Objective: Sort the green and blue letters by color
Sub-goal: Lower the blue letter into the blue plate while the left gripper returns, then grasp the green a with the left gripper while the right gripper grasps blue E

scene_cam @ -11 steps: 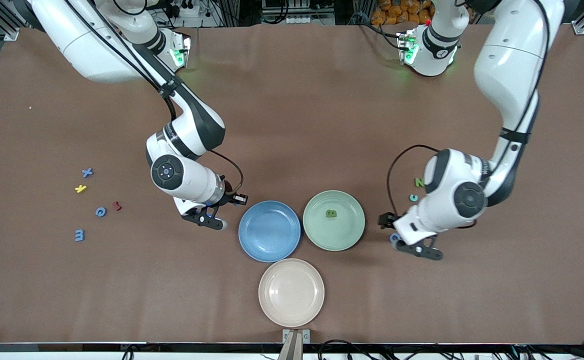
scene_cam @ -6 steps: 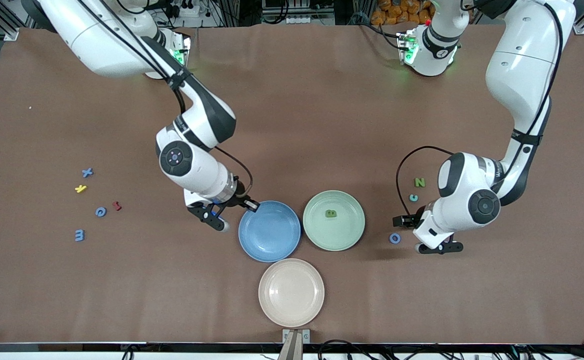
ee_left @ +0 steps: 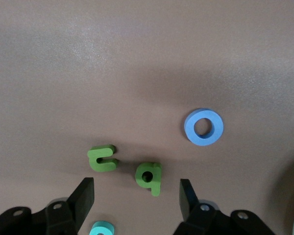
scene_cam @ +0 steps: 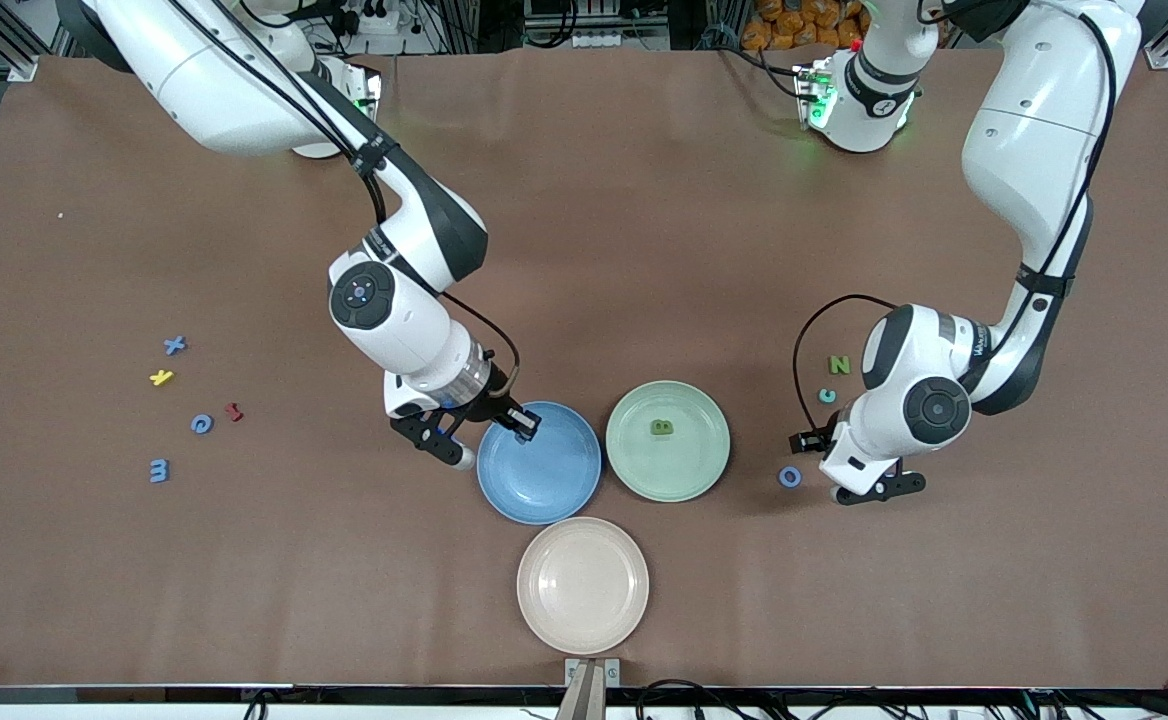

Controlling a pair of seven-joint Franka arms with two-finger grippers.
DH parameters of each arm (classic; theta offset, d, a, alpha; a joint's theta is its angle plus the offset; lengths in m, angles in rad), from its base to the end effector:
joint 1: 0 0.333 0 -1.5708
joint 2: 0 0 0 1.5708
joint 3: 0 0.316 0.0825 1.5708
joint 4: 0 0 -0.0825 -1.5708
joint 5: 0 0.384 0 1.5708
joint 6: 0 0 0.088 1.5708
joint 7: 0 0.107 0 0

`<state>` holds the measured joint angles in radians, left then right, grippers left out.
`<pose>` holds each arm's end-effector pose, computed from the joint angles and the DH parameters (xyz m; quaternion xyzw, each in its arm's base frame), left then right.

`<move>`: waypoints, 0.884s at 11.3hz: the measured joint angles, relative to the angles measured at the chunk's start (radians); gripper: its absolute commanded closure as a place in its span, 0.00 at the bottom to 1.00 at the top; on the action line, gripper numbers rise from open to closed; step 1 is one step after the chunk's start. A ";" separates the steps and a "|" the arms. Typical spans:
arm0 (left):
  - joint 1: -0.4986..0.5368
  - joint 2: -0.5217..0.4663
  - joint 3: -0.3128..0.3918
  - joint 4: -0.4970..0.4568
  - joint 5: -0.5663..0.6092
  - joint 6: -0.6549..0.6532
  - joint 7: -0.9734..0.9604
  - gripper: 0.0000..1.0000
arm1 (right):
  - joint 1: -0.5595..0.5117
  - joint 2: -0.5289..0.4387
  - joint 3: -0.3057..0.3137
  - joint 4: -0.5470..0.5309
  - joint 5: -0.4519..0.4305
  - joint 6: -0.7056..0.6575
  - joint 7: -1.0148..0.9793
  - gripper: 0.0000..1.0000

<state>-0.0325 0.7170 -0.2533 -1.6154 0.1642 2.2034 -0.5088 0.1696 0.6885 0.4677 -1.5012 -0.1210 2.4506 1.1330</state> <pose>0.6600 -0.1671 0.2063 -0.9949 -0.0848 0.0552 0.0007 0.6328 0.3819 0.3291 -0.9442 0.2701 -0.0353 0.1852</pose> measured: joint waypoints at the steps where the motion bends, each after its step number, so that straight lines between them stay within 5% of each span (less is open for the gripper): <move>1: -0.001 0.002 0.000 0.000 0.000 0.000 0.000 0.24 | 0.000 0.011 -0.005 -0.001 -0.004 0.015 -0.002 0.00; 6: -0.018 0.026 0.000 0.000 0.000 0.001 -0.031 0.34 | -0.018 0.020 -0.024 -0.001 -0.005 -0.011 -0.011 0.00; 10: -0.023 0.040 0.000 0.001 0.000 0.002 -0.034 0.58 | -0.156 0.019 -0.027 0.001 -0.014 -0.236 -0.428 0.00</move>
<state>-0.0556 0.7572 -0.2535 -1.6147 0.1644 2.2051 -0.5425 0.0136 0.7080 0.4403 -1.5003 -0.1349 2.2146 0.7049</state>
